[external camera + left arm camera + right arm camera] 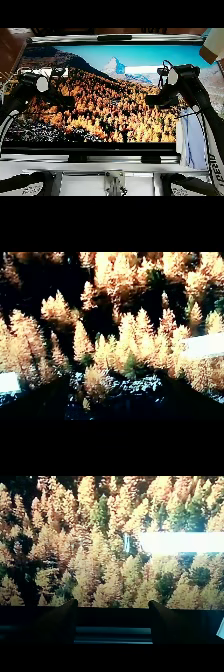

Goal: Fold the shirts.

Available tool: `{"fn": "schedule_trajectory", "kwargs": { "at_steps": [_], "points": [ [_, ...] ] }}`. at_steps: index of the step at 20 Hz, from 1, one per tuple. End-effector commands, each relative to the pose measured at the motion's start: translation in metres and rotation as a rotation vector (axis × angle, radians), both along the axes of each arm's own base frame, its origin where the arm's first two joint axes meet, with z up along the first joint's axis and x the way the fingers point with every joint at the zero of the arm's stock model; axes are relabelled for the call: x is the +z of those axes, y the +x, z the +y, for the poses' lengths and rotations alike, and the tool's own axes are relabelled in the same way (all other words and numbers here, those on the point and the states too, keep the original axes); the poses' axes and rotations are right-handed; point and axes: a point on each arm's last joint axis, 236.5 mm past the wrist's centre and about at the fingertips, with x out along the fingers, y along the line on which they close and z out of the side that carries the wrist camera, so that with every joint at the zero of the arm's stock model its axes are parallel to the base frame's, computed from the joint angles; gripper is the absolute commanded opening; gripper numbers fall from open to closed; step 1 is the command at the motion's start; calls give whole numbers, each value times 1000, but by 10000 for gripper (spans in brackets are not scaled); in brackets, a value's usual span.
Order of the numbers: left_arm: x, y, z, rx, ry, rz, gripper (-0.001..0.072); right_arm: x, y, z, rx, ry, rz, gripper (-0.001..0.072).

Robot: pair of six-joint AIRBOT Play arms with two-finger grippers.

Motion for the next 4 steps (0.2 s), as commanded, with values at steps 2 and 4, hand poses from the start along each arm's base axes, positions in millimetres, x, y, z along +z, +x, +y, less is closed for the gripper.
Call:
{"fn": "schedule_trajectory", "kwargs": {
  "at_steps": [2, 4],
  "points": [
    [1, 4, -1, -2, -2, -21, 663, 0, -1, 2, 5, 3, 3, 563],
    [1, 7, -2, -5, -5, -31, 663, 0, -1, 2, 5, 3, 3, 563]
  ]
}}
